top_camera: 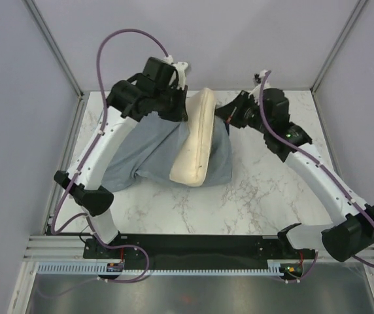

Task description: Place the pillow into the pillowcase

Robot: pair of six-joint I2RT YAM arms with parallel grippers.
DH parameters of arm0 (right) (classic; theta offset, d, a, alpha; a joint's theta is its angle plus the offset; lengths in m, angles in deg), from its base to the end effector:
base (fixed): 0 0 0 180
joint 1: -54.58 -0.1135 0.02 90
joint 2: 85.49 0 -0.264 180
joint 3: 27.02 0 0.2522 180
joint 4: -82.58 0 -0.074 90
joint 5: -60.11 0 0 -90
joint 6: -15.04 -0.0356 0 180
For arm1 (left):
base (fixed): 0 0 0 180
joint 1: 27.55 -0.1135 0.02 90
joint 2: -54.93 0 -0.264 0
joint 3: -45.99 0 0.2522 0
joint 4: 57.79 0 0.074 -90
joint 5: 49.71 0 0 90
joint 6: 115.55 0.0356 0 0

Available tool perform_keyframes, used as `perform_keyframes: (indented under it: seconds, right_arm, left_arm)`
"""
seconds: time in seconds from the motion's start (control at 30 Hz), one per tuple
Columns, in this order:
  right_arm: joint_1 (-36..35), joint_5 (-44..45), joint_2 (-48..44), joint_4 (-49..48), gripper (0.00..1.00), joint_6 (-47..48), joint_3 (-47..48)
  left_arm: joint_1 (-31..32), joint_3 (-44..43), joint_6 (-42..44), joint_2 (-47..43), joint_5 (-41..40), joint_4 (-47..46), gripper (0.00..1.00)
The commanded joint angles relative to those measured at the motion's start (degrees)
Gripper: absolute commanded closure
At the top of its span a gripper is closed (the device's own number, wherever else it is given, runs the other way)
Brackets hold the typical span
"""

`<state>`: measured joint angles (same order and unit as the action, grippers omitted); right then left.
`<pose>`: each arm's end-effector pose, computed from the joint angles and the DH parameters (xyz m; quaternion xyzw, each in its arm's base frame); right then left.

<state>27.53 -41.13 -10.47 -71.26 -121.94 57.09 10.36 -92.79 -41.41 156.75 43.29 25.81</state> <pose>0.2684 0.1448 0.3764 0.0812 0.7984 0.4190 0.4249 0.2756 -0.2170 0.4439 0.1871 0.9099 -0.1887 0.3184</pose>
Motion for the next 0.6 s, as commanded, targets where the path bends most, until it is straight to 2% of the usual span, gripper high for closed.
perform_keyframes:
  seconds: [0.0, 0.07, 0.17, 0.2, 0.23, 0.33, 0.37, 0.4, 0.43, 0.5, 0.57]
  right_arm:
    - [4.53, -10.71, -1.9, 4.29, 1.0, 0.4, 10.31]
    - [9.45, -13.96, 0.02, 5.26, 1.0, -0.65, 19.59]
    - [16.48, -20.91, 4.32, 5.18, 1.0, -4.69, 34.99]
    - [20.5, -22.84, 5.73, 5.17, 1.0, -8.27, 39.12]
    - [22.46, -25.73, 7.23, 5.09, 1.0, -10.22, 48.13]
    - [29.13, -29.26, 14.08, 2.29, 1.0, -19.43, 63.53]
    - [30.29, -30.14, 16.45, -0.08, 1.0, -22.6, 65.16]
    - [32.04, -31.2, 17.17, -7.84, 1.0, -26.2, 65.35]
    - [32.49, -32.08, 17.61, -11.58, 1.0, -32.67, 63.7]
    - [32.59, -32.96, 17.97, -14.86, 1.0, -33.97, 61.59]
    - [32.67, -32.18, 15.18, -14.86, 1.0, -31.17, 54.58]
  left_arm:
    - [-3.01, -10.23, -2.24, -3.55, 13.58, -1.02, 0.98]
    - [-6.52, -12.62, -5.65, -5.39, 15.27, -3.56, 0.98]
    - [-11.0, -8.42, -10.32, -11.98, 17.91, -11.99, 0.98]
    - [-12.93, -6.58, -11.29, -13.3, 18.35, -15.14, 0.98]
    - [-13.65, -5.87, -12.69, -15.84, 18.09, -16.13, 0.98]
    - [-15.32, -4.55, -13.93, -18.75, 15.72, -17.19, 0.98]
    - [-15.41, -3.93, -14.02, -19.46, 15.45, -17.63, 0.98]
    - [-15.58, -2.88, -14.29, -19.99, 15.28, -17.98, 0.98]
    - [-15.59, -2.61, -14.81, -20.34, 15.45, -19.03, 0.98]
    - [-15.59, -4.0, -15.25, -20.96, 17.19, -20.53, 0.98]
    - [-15.76, -7.6, -15.78, -20.35, 18.43, -22.72, 0.98]
